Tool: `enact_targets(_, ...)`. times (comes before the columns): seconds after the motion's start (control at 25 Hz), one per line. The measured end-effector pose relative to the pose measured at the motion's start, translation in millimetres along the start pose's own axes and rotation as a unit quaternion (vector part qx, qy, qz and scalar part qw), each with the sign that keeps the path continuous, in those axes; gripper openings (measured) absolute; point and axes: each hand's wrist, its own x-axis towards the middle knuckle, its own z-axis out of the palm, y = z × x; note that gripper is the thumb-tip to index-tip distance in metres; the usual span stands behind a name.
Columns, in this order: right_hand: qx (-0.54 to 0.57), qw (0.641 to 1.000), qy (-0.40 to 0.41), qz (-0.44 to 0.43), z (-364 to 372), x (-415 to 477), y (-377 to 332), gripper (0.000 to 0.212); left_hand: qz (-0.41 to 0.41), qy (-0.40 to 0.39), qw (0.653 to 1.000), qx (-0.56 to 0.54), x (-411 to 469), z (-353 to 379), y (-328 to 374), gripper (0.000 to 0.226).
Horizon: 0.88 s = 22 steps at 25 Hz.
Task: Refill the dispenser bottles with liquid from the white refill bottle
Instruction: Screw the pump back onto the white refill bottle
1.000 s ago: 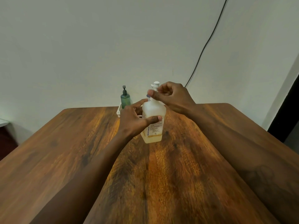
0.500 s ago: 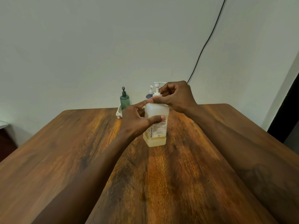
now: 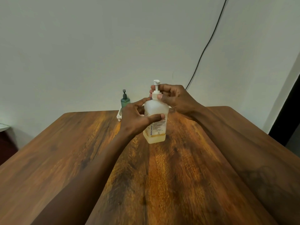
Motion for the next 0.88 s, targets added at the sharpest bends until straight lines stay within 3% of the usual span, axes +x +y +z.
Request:
enact_targets(0.16,-0.057,0.987,0.148,-0.005,6.5,-1.6,2.6,0.047,0.013,0.003,1.0,0.02,-0.7,1.3,-2.9,0.074)
enact_targets(0.28,-0.088,0.979,0.18,0.026,15.8,1.5,-0.5,0.055,0.014,0.0,0.999,0.033,-1.2,1.7,-4.2,0.07)
enact_targets(0.44,-0.126,0.984,0.111,0.055,17.0,7.2,-4.0,0.06,0.007,-0.005,0.999,0.031,-1.4,1.5,-5.8,0.072)
enact_targets(0.56,0.021,0.997,-0.006,0.069,9.0,5.9,-9.4,0.045,-0.003,-0.006,1.0,0.006,0.7,-3.1,-5.1,0.071)
enact_targets(0.64,0.061,0.997,-0.016,0.052,4.0,3.0,-11.4,0.041,-0.003,-0.012,1.0,-0.001,2.0,-5.2,-3.1,0.064)
enact_targets(0.76,0.013,0.994,0.107,0.025,7.4,2.0,-11.9,0.042,0.006,-0.002,1.0,0.0,2.1,-4.2,2.0,0.059)
enact_targets(0.88,-0.082,0.972,0.214,0.053,23.4,4.6,-16.0,0.057,0.015,0.012,1.0,0.014,3.2,0.1,5.1,0.057)
